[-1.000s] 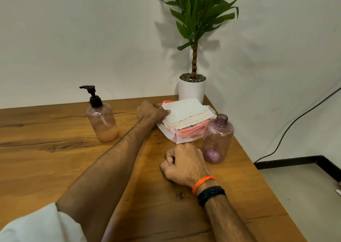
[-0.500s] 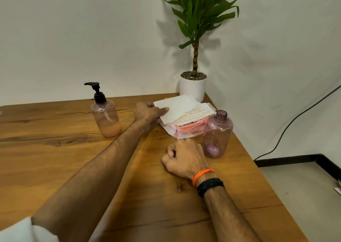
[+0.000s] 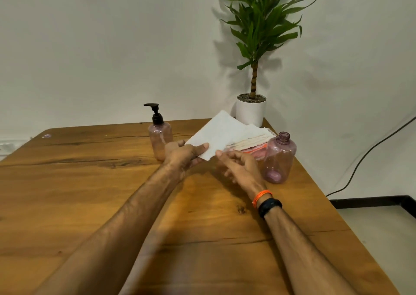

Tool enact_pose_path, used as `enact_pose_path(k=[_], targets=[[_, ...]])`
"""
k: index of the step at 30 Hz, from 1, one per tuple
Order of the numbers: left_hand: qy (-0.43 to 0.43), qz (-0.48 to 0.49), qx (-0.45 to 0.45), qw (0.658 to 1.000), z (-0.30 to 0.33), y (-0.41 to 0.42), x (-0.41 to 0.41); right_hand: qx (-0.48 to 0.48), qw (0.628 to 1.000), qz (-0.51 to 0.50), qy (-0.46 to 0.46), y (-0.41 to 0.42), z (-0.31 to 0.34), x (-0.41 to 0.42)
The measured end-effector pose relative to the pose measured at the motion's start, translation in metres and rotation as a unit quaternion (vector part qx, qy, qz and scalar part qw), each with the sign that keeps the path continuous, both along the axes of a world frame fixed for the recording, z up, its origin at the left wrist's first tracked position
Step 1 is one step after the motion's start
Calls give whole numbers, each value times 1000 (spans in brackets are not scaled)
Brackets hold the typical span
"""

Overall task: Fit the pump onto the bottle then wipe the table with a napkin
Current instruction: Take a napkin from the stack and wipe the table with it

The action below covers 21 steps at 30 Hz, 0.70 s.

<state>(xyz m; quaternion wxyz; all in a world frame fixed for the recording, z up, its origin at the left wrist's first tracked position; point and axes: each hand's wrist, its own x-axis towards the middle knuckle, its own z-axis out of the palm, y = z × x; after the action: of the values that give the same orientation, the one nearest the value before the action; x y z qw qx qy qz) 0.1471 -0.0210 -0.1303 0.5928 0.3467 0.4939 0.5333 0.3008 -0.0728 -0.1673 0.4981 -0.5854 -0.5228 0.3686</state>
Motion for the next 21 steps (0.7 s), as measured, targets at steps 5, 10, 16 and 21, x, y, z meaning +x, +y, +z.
enact_pose_path(k=[5,10,16,21], targets=[[41,-11,-28,999,-6,-38,-24,-18,990,-23,138,-8,10,-25],[92,-41,-24,995,-5,-58,-49,-27,992,-20,118,-7,10,-44],[125,-26,22,992,8,-66,-85,-69,988,97,96,-6,18,-56],[121,-13,12,992,4,-72,-113,-86,980,158,85,-6,22,-81]])
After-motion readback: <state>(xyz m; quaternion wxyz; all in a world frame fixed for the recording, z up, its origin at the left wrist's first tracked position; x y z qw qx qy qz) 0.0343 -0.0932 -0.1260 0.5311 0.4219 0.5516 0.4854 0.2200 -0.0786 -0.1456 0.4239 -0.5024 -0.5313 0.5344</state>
